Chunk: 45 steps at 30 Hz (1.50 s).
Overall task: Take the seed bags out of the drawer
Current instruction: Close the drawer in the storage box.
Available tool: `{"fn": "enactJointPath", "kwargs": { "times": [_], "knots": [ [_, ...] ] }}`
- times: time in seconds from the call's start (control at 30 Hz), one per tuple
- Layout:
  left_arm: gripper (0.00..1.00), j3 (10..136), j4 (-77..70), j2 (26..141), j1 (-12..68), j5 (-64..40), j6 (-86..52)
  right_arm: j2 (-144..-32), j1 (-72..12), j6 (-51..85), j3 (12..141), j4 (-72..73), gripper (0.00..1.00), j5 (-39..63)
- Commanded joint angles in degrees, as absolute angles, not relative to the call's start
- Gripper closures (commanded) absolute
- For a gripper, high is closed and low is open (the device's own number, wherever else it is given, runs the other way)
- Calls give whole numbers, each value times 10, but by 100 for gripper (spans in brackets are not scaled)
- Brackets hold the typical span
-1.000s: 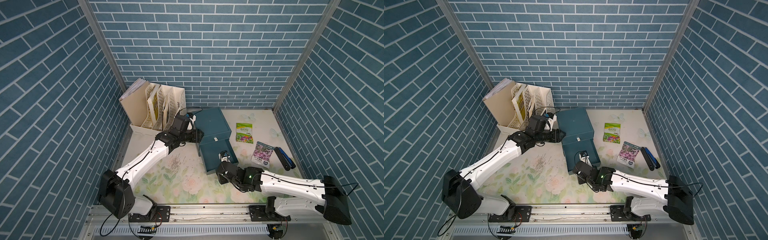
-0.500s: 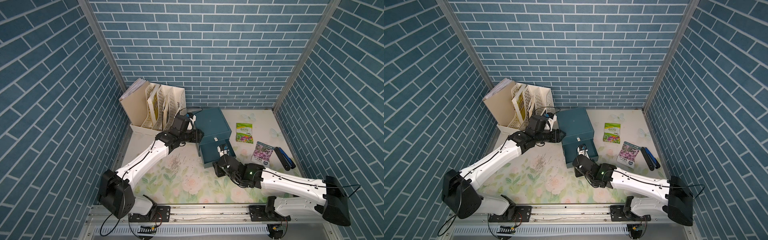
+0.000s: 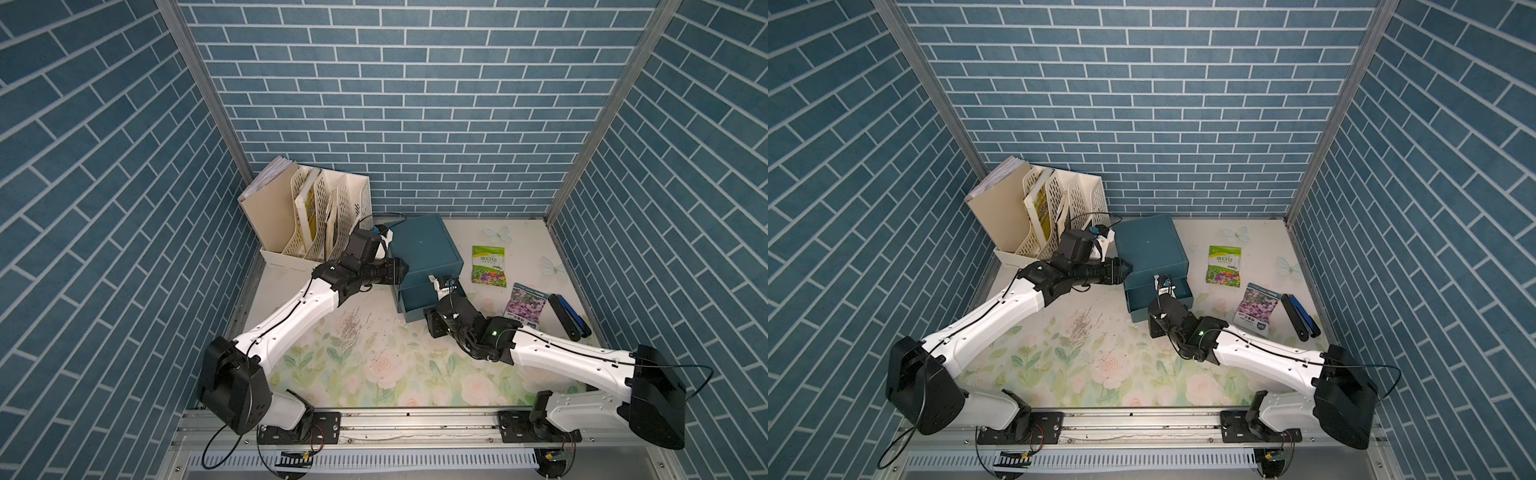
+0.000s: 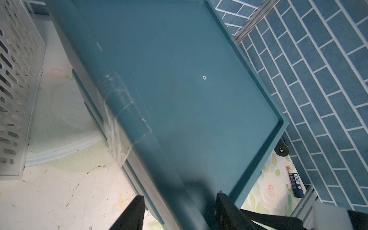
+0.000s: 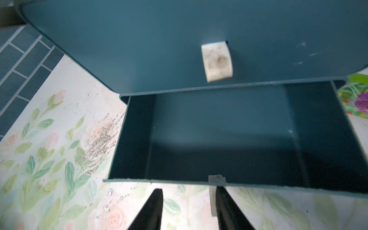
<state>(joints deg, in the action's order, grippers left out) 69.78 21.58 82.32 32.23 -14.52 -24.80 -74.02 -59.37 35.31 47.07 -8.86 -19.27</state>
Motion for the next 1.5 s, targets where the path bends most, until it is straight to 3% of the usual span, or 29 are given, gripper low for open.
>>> {"fn": "enactJointPath", "kwargs": {
  "times": [0.0,0.73,1.47],
  "knots": [
    [39,691,291,844,323,-149,-233,-762,-583,311,470,-38,53,-189],
    [39,703,301,857,319,-154,-225,-839,-555,272,431,173,52,-206],
    [39,705,301,868,317,-159,-222,-858,-540,290,429,205,48,-208]
  ]
}}
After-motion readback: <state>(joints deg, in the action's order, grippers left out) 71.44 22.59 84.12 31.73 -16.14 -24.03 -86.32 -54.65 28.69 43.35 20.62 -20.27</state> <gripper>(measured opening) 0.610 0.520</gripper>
